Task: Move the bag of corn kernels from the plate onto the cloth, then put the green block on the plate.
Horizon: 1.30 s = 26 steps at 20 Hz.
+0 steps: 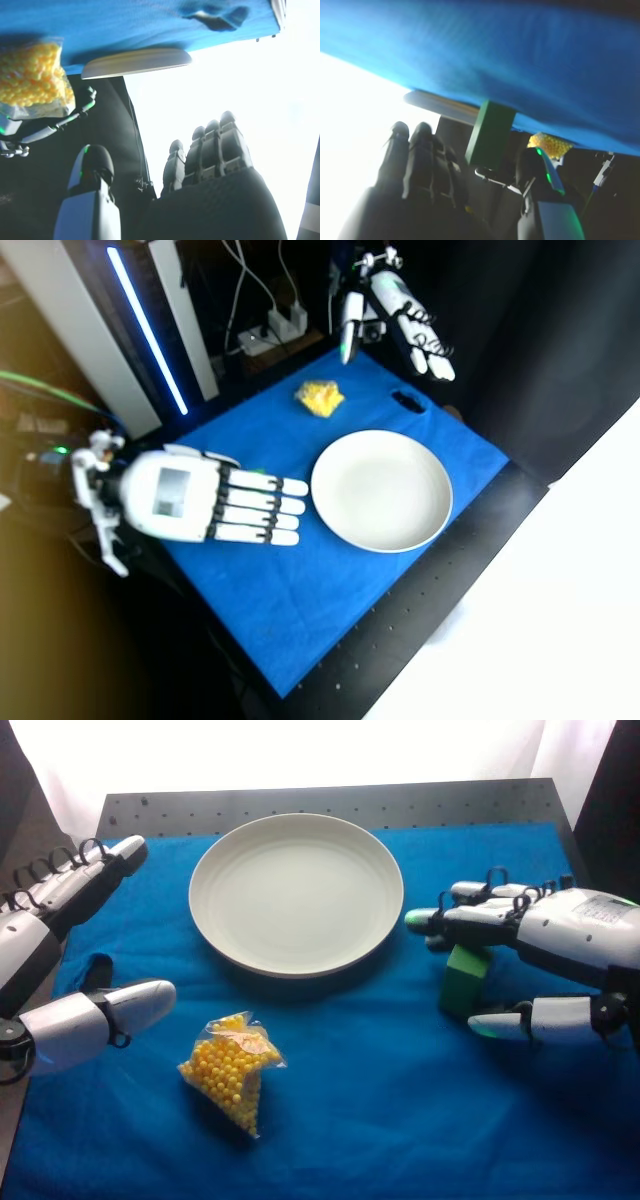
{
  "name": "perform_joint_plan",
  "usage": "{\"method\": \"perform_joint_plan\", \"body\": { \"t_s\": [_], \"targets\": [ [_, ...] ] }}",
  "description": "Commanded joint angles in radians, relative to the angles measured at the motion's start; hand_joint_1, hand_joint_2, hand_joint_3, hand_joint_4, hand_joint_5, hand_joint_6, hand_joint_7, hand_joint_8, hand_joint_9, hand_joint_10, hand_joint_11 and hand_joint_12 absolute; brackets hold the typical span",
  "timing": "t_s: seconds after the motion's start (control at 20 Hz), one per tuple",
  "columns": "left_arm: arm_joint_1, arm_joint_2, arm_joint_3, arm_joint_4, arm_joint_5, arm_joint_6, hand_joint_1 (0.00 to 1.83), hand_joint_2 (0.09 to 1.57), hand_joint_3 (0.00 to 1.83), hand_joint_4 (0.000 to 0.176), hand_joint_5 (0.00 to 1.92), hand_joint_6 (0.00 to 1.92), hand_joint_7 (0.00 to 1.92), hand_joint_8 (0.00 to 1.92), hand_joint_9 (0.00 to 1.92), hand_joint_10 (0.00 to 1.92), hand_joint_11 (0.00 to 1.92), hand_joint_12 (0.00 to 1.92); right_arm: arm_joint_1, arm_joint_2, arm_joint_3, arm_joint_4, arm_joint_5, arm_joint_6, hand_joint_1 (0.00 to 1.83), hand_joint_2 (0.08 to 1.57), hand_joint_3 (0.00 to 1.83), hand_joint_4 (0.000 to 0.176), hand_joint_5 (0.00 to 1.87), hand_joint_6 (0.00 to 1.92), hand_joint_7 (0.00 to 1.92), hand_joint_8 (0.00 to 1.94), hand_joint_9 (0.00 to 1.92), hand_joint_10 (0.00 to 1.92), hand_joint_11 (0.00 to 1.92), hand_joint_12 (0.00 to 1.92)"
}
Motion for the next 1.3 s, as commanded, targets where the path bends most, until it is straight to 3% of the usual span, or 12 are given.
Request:
{"method": "perform_joint_plan", "body": {
  "t_s": [0.0,0.05,0.15,0.35,0.45,0.65,0.85,0.95,1.0,1.05,1.1,1.25],
  "targets": [
    [-0.005,0.000,0.001,0.018,-0.118,-0.006,0.58,1.12,0.00,0.160,0.00,0.00,0.00,0.00,0.00,0.00,0.02,0.01,0.023,0.001,0.005,0.014,0.120,0.005,1.12,1.25,0.01,0.000,0.67,1.13,1.03,1.34,1.16,1.56,1.08,1.88],
    [-0.002,0.000,0.001,0.014,-0.121,-0.006,0.58,1.12,0.00,0.158,0.00,0.00,0.00,0.00,0.00,0.00,0.02,0.02,0.038,0.002,0.006,0.005,0.120,0.006,1.08,1.28,0.01,0.000,0.67,1.37,1.07,1.47,1.20,1.72,1.21,1.91],
    [0.008,0.000,0.000,0.005,-0.132,-0.006,0.61,1.12,0.00,0.163,0.01,0.00,0.00,0.00,0.00,0.00,0.01,0.02,0.069,0.010,0.005,-0.018,0.121,0.007,1.02,1.35,0.01,0.000,0.57,1.58,0.91,1.41,1.04,1.64,1.07,1.88],
    [0.017,0.000,-0.001,-0.006,-0.139,-0.007,0.60,1.13,0.00,0.176,0.00,0.00,0.00,0.00,0.00,0.00,0.01,0.14,0.139,0.033,0.004,-0.126,0.126,0.075,1.17,1.33,0.00,0.000,0.48,1.49,0.75,1.60,0.91,1.51,0.88,1.78],
    [0.017,0.001,0.000,-0.012,-0.140,-0.007,0.63,1.13,0.00,0.147,0.00,0.00,0.00,0.00,0.01,0.00,0.00,0.43,0.179,0.041,0.028,-0.181,0.125,0.138,1.15,1.34,0.00,0.000,0.49,1.48,0.73,1.67,0.81,1.63,0.76,1.91],
    [0.017,0.001,-0.002,-0.015,-0.143,-0.007,0.63,1.17,0.00,0.175,0.00,0.00,0.00,0.00,0.00,0.00,0.00,0.26,0.317,0.001,0.081,-0.290,0.016,0.161,1.17,1.31,0.00,0.000,0.54,1.38,0.76,1.62,0.78,1.58,0.69,1.92],
    [0.017,-0.009,0.004,-0.015,-0.136,-0.007,0.67,1.18,0.00,0.151,0.00,0.00,0.00,0.00,0.01,0.00,0.00,0.42,0.489,-0.104,0.164,-0.455,-0.180,0.162,1.18,1.30,0.00,0.000,0.59,1.34,0.73,1.63,0.77,1.43,0.70,1.80],
    [0.016,-0.010,0.005,-0.015,-0.133,-0.008,0.63,1.16,0.00,0.123,0.00,0.00,0.00,0.00,0.02,0.01,0.00,0.43,0.509,-0.166,0.214,-0.478,-0.273,0.162,1.19,1.28,0.00,0.000,0.61,1.29,0.79,1.55,0.82,1.49,0.75,1.85],
    [0.015,-0.009,0.005,-0.015,-0.130,-0.008,0.65,1.16,0.00,0.125,0.00,0.00,0.00,0.00,0.01,0.00,0.00,0.40,0.510,-0.194,0.237,-0.486,-0.312,0.164,1.20,1.28,0.00,0.000,0.61,1.28,0.80,1.54,0.88,1.51,0.80,1.84],
    [0.014,-0.008,0.006,-0.015,-0.127,-0.008,0.66,1.15,0.00,0.128,0.00,0.00,0.00,0.00,0.02,0.01,0.00,0.38,0.513,-0.223,0.259,-0.499,-0.353,0.164,1.20,1.28,0.00,0.000,0.59,1.32,0.81,1.51,0.87,1.41,0.77,1.75],
    [0.013,-0.010,0.006,-0.015,-0.128,-0.009,0.68,1.16,0.00,0.107,0.00,0.00,0.00,0.00,0.03,0.01,0.00,0.33,0.515,-0.253,0.281,-0.513,-0.393,0.163,1.19,1.29,0.00,0.000,0.57,1.38,0.81,1.49,0.83,1.28,0.69,1.66],
    [0.012,-0.021,0.013,-0.016,-0.130,-0.022,0.65,1.17,0.00,0.110,0.00,0.00,0.00,0.00,0.03,0.00,0.00,0.35,0.516,-0.346,0.352,-0.564,-0.489,0.163,1.13,1.33,0.00,0.000,0.51,1.54,0.73,1.54,0.73,1.09,0.61,1.57]
  ]
}}
